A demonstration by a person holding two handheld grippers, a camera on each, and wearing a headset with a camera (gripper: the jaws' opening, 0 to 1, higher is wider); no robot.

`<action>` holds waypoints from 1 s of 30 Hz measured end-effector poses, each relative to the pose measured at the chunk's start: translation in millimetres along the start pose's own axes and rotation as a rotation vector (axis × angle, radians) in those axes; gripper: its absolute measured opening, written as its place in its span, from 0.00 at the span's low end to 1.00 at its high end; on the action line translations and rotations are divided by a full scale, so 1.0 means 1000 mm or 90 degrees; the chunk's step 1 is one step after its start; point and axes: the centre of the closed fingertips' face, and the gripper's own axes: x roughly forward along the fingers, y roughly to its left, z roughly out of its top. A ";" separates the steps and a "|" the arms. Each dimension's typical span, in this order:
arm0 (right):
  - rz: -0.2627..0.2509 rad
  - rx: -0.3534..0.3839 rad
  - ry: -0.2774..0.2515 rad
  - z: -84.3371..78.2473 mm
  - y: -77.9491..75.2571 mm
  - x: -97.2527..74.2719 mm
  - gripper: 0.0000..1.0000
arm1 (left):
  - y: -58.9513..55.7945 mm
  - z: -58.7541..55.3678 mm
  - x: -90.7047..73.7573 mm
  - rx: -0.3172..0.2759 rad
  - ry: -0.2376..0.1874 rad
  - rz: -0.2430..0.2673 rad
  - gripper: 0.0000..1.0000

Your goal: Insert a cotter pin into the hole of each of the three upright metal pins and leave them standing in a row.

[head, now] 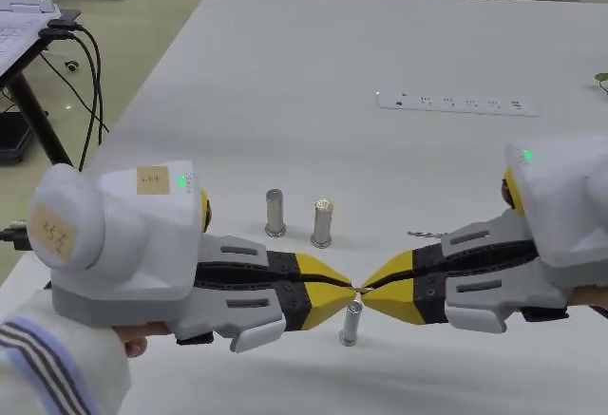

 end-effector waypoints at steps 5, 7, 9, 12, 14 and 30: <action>-0.005 -0.034 0.019 -0.001 0.001 -0.001 0.00 | -0.001 0.000 0.001 -0.007 0.001 0.001 0.00; -0.004 -0.029 0.019 -0.002 0.000 -0.002 0.00 | -0.001 0.000 0.002 -0.010 -0.001 0.003 0.00; -0.004 -0.021 0.017 -0.002 -0.001 -0.003 0.00 | -0.001 0.001 0.003 -0.012 -0.003 0.003 0.00; -0.007 -0.015 0.014 -0.001 -0.002 -0.005 0.00 | -0.001 0.003 0.004 -0.009 -0.010 0.001 0.00; -0.006 -0.010 0.011 -0.001 -0.003 -0.006 0.00 | -0.001 0.004 0.005 -0.012 -0.013 -0.003 0.00; -0.001 -0.010 0.016 -0.001 -0.001 -0.010 0.00 | -0.005 0.001 0.006 -0.021 -0.019 -0.013 0.00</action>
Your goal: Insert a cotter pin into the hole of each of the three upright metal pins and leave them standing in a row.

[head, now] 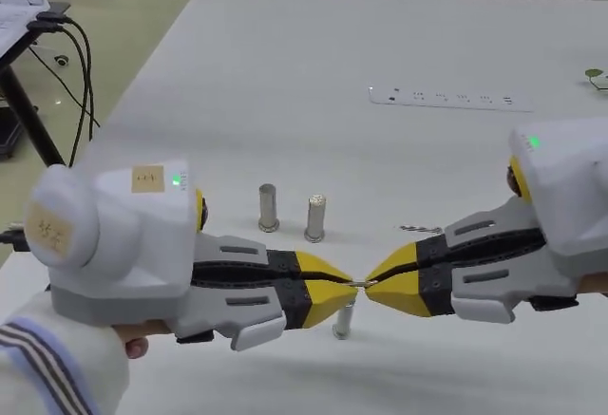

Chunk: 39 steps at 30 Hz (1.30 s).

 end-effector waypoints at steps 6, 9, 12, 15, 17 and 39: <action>-0.001 -0.001 0.002 -0.001 0.000 -0.001 0.00 | 0.000 0.001 0.001 -0.003 -0.003 0.000 0.00; -0.001 0.000 0.003 -0.001 0.001 -0.001 0.00 | 0.001 0.001 0.002 -0.001 -0.003 0.001 0.00; -0.002 0.000 0.002 -0.002 0.001 -0.002 0.00 | 0.004 0.001 0.002 0.003 -0.002 0.007 0.01; -0.005 -0.001 0.005 -0.004 -0.001 -0.002 0.00 | 0.007 -0.002 0.002 0.011 0.010 0.012 0.02; -0.011 -0.002 0.008 -0.005 -0.003 -0.003 0.00 | 0.008 -0.004 0.002 0.012 0.015 0.012 0.04; -0.030 0.003 0.087 -0.048 -0.019 0.002 0.00 | 0.025 -0.026 0.013 0.018 0.072 0.010 0.14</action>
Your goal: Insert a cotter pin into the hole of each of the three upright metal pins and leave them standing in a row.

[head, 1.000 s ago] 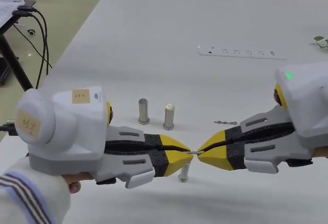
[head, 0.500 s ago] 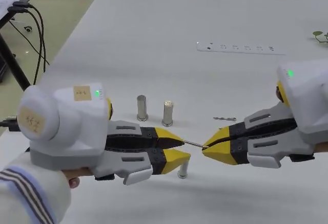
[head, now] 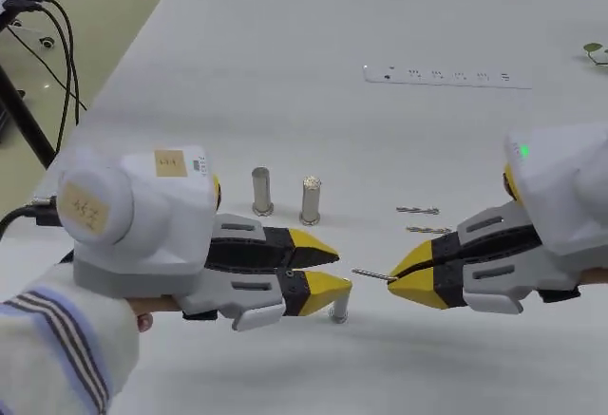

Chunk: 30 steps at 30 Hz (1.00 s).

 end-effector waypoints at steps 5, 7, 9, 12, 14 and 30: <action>0.003 0.006 0.012 -0.007 -0.002 0.003 0.00 | 0.003 -0.007 0.005 0.001 0.020 -0.006 0.14; 0.004 0.007 0.017 -0.010 -0.003 0.005 0.00 | 0.004 -0.010 0.007 -0.002 0.026 -0.009 0.14; 0.006 0.008 0.022 -0.012 -0.003 0.006 0.00 | 0.004 -0.012 0.009 -0.001 0.031 -0.012 0.15; 0.007 0.010 0.028 -0.015 -0.004 0.008 0.00 | 0.005 -0.014 0.012 -0.001 0.037 -0.016 0.15; 0.009 0.010 0.035 -0.018 -0.005 0.010 0.00 | 0.006 -0.016 0.013 0.000 0.042 -0.018 0.15; 0.012 0.023 0.048 -0.026 -0.011 0.014 0.00 | 0.012 -0.030 0.026 0.010 0.078 -0.021 0.13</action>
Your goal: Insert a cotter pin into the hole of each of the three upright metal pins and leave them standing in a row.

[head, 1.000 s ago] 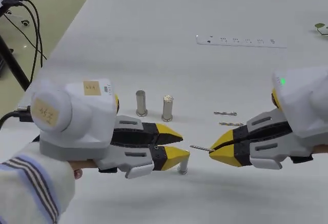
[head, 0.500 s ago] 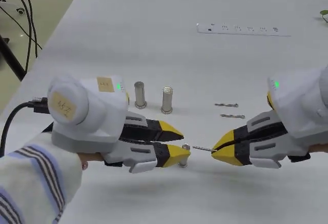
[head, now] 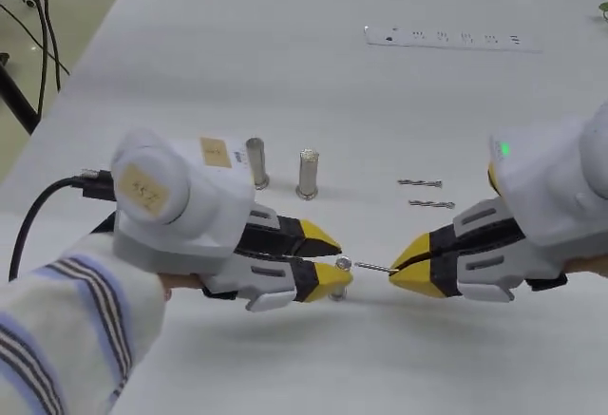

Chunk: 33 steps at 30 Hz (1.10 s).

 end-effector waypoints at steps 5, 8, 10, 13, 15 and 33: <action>0.004 0.003 0.000 -0.001 0.000 0.001 0.00 | 0.001 -0.001 0.003 0.002 0.000 0.001 0.09; 0.006 0.001 -0.001 0.000 0.000 0.002 0.00 | 0.001 -0.001 0.003 0.002 0.002 0.002 0.07; 0.007 0.000 -0.001 0.000 0.000 0.003 0.00 | 0.001 -0.001 0.003 0.002 0.000 0.000 0.06; 0.009 0.000 -0.001 0.000 0.001 0.004 0.00 | 0.001 -0.002 0.001 -0.004 0.001 -0.003 0.06; 0.011 -0.001 0.001 0.000 0.001 0.004 0.00 | 0.001 -0.002 0.001 0.000 0.002 -0.004 0.06; 0.026 -0.028 0.007 0.004 0.000 0.009 0.00 | -0.001 -0.002 0.002 0.014 0.006 -0.011 0.06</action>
